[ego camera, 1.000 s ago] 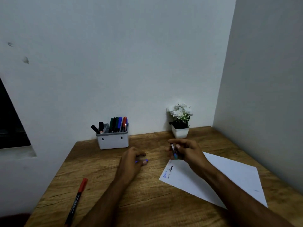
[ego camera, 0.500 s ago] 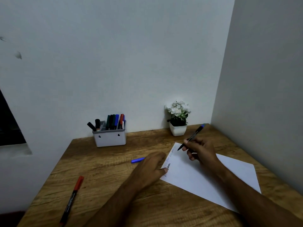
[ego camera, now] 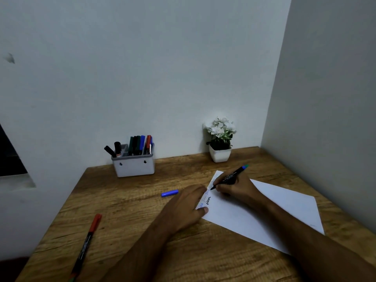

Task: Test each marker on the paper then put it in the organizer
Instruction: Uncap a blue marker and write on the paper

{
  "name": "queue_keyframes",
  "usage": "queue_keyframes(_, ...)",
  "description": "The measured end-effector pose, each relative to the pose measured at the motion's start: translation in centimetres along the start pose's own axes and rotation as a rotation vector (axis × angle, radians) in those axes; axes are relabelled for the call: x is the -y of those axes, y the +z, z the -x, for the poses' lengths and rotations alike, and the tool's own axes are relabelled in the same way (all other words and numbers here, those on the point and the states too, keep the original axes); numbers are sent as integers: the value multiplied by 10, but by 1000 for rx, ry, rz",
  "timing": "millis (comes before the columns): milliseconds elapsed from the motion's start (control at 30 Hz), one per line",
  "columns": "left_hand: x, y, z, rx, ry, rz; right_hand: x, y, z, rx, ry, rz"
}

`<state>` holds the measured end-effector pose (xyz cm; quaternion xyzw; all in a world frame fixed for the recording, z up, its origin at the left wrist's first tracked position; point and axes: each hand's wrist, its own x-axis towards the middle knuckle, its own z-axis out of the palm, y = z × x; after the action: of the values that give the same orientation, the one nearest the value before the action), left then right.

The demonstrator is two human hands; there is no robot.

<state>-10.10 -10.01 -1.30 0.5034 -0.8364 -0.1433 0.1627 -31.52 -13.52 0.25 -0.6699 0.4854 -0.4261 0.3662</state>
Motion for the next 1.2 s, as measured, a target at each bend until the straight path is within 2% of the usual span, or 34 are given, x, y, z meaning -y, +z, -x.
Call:
queue_keyframes(267,-4,-2,1,-2,6,-16,-4,8,-1,16,-88,160)
queue_keyframes(733,-2,-1,1,15,-7,-18,-6,9,0,35,-91,194)
queue_keyframes(1200,-7,-5,3,22,-2,-12,-4,10,-2,-15,-92,213)
